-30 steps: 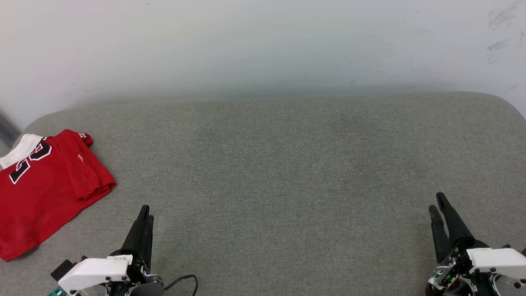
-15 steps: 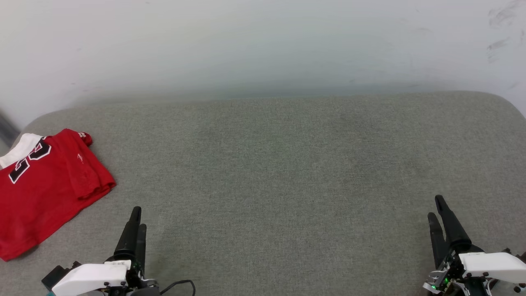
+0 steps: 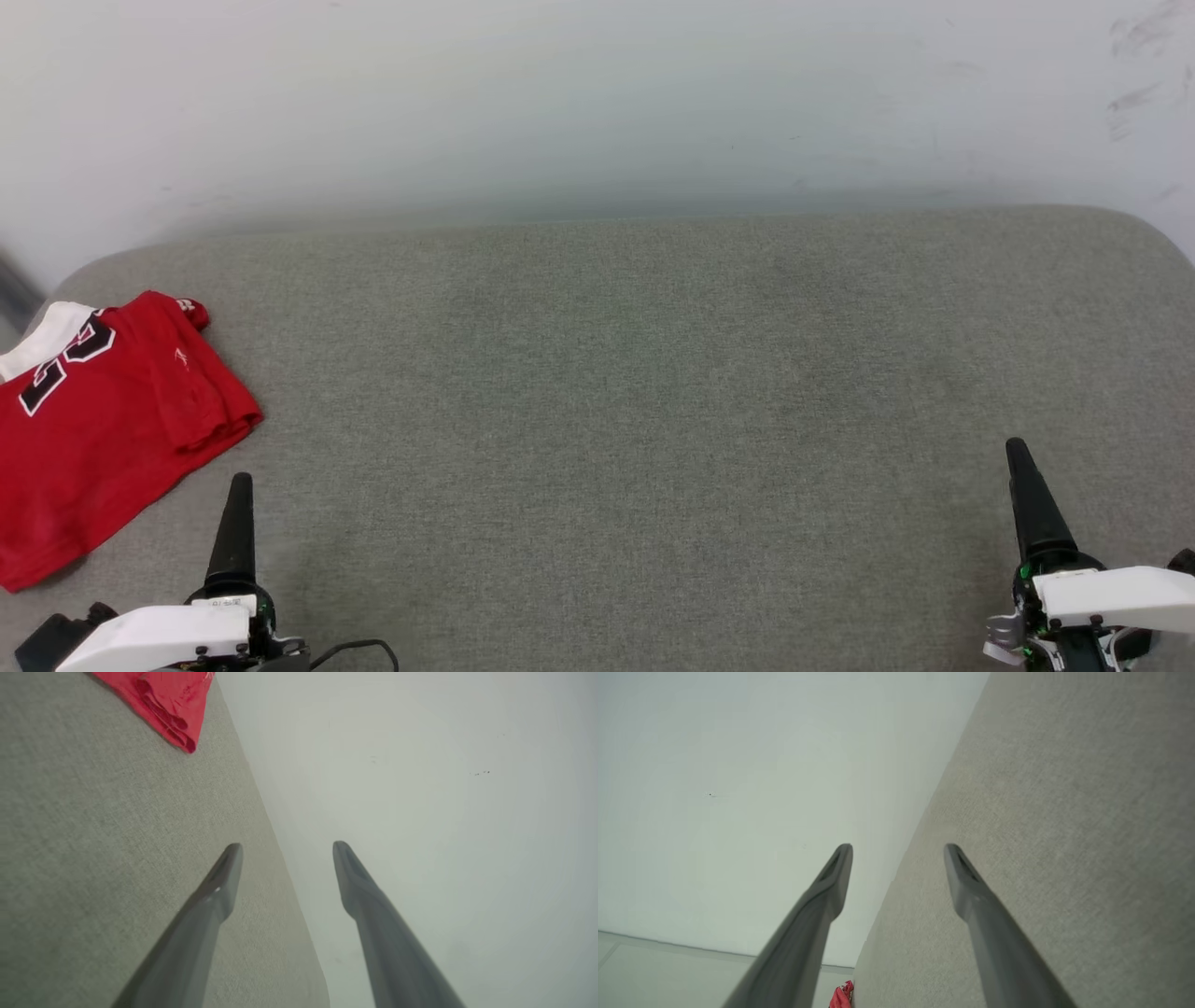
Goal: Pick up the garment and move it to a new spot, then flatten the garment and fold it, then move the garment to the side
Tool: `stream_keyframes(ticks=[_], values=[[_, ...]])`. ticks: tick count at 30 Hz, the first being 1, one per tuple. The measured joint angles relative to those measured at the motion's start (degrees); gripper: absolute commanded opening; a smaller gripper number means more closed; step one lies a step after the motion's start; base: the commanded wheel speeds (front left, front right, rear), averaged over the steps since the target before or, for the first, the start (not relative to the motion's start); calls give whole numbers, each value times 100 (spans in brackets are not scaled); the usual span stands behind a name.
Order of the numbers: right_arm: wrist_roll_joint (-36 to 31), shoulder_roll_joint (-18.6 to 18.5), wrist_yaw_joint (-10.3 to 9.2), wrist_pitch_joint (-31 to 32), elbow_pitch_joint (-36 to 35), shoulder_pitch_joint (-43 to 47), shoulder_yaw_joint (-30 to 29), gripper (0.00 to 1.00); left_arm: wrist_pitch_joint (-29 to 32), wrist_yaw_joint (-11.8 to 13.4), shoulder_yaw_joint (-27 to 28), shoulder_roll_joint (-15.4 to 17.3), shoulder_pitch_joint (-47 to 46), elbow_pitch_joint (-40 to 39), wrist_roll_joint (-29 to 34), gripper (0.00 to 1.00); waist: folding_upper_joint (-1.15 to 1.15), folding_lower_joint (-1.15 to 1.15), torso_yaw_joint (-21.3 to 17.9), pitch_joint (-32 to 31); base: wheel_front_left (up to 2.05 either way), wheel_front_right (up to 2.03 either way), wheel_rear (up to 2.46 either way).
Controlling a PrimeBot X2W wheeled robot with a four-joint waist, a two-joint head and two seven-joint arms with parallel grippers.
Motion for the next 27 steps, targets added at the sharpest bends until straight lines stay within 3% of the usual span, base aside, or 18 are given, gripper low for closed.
stream_keyframes(ticks=[8, 13, 18, 27], values=[[-1352, 0, 0, -168, -523, -18, -45, 100, -166, 103, 189, -2, 0, -361, 770, 100, 0, 0, -6, 24, 0, 0, 0], [-2374, 1, 0, -258, -973, -55, 56, 100, -265, 388, 220, 1, -1, -866, 1437, 100, 0, 0, -6, 61, 0, 0, 0], [-3314, 0, 0, -361, -1371, -95, 163, 100, -353, 652, 12, 3, 2, -1383, 2037, 100, 0, 0, -6, 101, 0, 0, 0], [-4515, -1, 0, -525, -1772, -110, 354, 100, -521, 834, -569, 7, 147, -1958, 3238, 100, 0, 0, -10, 155, 0, 0, 0]])
